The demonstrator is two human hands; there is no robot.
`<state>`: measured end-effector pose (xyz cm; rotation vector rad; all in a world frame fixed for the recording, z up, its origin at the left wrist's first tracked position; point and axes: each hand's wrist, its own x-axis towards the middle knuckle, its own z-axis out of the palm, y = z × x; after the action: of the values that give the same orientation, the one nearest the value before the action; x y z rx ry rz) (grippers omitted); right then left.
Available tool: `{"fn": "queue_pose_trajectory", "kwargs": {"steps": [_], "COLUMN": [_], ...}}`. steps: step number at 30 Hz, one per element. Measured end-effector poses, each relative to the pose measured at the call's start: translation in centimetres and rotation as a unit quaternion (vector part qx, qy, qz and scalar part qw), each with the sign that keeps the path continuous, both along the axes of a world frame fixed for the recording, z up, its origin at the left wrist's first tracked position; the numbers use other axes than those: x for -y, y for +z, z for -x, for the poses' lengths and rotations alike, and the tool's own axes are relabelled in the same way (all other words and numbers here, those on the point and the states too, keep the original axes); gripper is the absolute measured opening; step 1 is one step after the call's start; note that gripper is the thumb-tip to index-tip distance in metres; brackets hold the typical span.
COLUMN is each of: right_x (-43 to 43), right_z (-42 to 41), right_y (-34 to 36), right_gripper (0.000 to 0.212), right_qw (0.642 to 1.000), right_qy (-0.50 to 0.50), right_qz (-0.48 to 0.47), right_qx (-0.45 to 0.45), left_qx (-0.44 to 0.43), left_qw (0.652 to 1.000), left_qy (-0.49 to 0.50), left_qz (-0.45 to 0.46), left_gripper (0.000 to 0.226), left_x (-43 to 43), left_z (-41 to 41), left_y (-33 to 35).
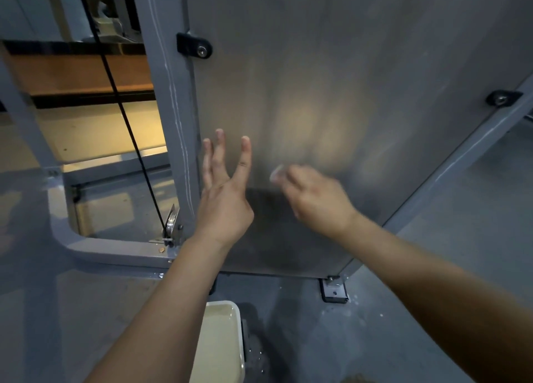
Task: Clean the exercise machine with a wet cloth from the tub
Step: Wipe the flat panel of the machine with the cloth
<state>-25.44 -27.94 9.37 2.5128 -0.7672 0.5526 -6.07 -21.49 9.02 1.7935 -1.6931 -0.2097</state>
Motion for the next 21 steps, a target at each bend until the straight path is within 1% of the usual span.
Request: {"fn": "queue_pose_trajectory", "kwargs": {"steps": [1, 3, 4, 5, 6, 8, 9, 10, 11, 12, 14, 16, 17, 18, 19, 21], "right_x": [0.2, 0.8, 1.0, 1.0, 0.8, 0.2, -0.3, -0.7, -0.7, -0.4, 0.4, 1.0, 1.0, 0.8, 0.4, -0.7], "right_z": [-0.2, -0.6, -0.6, -0.4, 0.2, 2.4, 3.9, 5.2, 6.0, 6.1, 5.0, 3.2, 2.5, 2.0, 2.0, 2.9], "right_y": [2.3, 5.4, 5.5, 4.8, 3.1, -1.7, -3.6, -4.3, -3.9, -2.9, -0.1, 1.9, 2.0, 1.2, -0.3, -4.2], "right_gripper": [0.038, 0.034, 0.033, 0.034, 0.038, 0.042, 0.040, 0.038, 0.038, 0.041, 0.048, 0.045, 0.042, 0.042, 0.042, 0.044], "right_qw": [0.998, 0.981, 0.974, 0.973, 0.980, 0.999, 1.000, 0.998, 0.997, 0.999, 0.998, 0.984, 0.976, 0.973, 0.979, 0.996], "right_qy": [-0.001, 0.005, 0.004, 0.005, 0.006, -0.002, -0.011, -0.018, -0.021, -0.021, -0.023, -0.033, -0.039, -0.043, -0.049, -0.051], "right_qz": [0.025, 0.073, 0.087, 0.089, 0.079, 0.029, 0.005, -0.012, -0.017, -0.010, 0.022, 0.054, 0.065, 0.067, 0.053, 0.006], "right_qx": [0.058, 0.177, 0.210, 0.212, 0.180, 0.039, -0.028, -0.064, -0.067, -0.048, 0.045, 0.165, 0.206, 0.219, 0.193, 0.079], "left_qx": [-0.001, -0.008, -0.011, -0.014, -0.015, -0.013, -0.014, -0.017, -0.019, -0.020, -0.015, -0.012, -0.011, -0.010, -0.011, -0.013], "left_qw": [1.000, 1.000, 1.000, 1.000, 1.000, 1.000, 1.000, 1.000, 1.000, 1.000, 1.000, 1.000, 1.000, 1.000, 1.000, 1.000], "left_qy": [0.001, 0.002, 0.001, 0.001, 0.003, 0.006, 0.005, 0.002, 0.001, 0.002, 0.005, 0.010, 0.013, 0.015, 0.016, 0.019], "left_qz": [-0.005, -0.008, -0.005, -0.002, -0.001, -0.003, -0.004, -0.003, -0.001, 0.000, -0.006, -0.007, -0.003, 0.001, 0.003, 0.002], "left_gripper": [0.127, 0.129, 0.128, 0.128, 0.128, 0.126, 0.125, 0.124, 0.123, 0.123, 0.123, 0.124, 0.123, 0.122, 0.119, 0.113], "left_x": [-0.1, 0.0, 0.0, 0.1, 0.1, -0.1, -0.1, -0.2, -0.2, -0.3, -0.3, -0.3, -0.3, -0.3, -0.4, -0.8], "left_z": [0.1, 0.4, 0.6, 0.6, 0.6, 0.6, 0.7, 0.9, 1.0, 1.0, 1.2, 1.3, 1.4, 1.6, 1.8, 1.9], "left_y": [0.1, 0.1, 0.1, 0.1, 0.2, 0.3, 0.3, 0.3, 0.4, 0.5, 0.5, 0.6, 0.6, 0.7, 0.8, 1.2]}}
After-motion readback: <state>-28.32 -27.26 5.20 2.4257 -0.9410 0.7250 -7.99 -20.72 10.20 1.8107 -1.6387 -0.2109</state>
